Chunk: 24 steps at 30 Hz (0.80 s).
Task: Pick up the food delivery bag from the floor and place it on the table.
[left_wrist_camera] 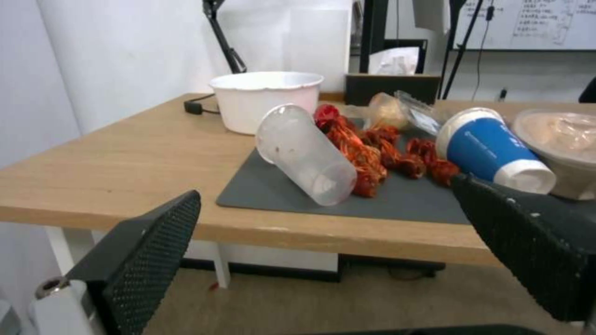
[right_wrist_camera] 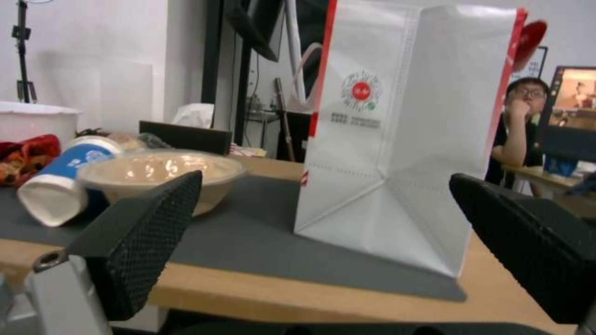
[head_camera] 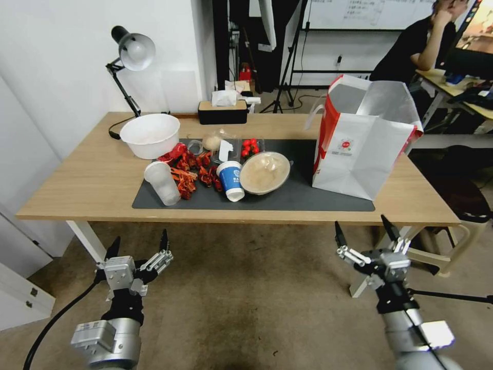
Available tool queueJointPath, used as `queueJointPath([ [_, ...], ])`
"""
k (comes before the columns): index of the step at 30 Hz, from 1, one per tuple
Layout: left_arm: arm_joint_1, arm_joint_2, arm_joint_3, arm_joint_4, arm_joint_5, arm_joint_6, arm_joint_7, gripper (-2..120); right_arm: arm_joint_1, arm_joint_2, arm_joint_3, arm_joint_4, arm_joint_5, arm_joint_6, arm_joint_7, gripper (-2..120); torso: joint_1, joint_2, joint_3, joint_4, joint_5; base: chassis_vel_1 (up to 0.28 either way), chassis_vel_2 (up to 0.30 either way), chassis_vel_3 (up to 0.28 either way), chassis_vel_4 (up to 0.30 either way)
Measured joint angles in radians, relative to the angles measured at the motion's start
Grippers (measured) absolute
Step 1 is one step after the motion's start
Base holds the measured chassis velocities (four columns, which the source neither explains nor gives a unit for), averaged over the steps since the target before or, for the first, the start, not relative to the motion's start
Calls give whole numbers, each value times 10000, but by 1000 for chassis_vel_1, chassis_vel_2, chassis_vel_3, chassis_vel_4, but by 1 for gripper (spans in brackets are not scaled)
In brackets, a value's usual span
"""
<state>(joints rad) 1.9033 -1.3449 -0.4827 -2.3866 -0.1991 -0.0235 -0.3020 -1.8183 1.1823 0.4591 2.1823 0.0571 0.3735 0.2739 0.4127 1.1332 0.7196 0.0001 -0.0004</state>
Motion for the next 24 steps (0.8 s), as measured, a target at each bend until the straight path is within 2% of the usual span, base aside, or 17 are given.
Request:
queueJointPath([
  [6,9,-7,15,-35,-5,75,45,100,8,750,-486,-252,-439,274,6,100,0,0,0,0,2,0,0,0,0],
  [8,-14,-6,15,-25,-7,65,50,100,78,1267,-771,-408,-787,449,4,100,0,0,1,-1,2,0,0,0,0],
  [19,-60,-93,43,53,12,-178,41,100,302,2029,-1162,-696,-1018,586,-64,100,1,0,1,-1,3,0,0,0,0],
  [24,-87,-155,59,86,58,-285,20,100,337,2136,-1163,-779,-1070,680,-142,100,0,0,1,-1,3,0,0,0,0],
])
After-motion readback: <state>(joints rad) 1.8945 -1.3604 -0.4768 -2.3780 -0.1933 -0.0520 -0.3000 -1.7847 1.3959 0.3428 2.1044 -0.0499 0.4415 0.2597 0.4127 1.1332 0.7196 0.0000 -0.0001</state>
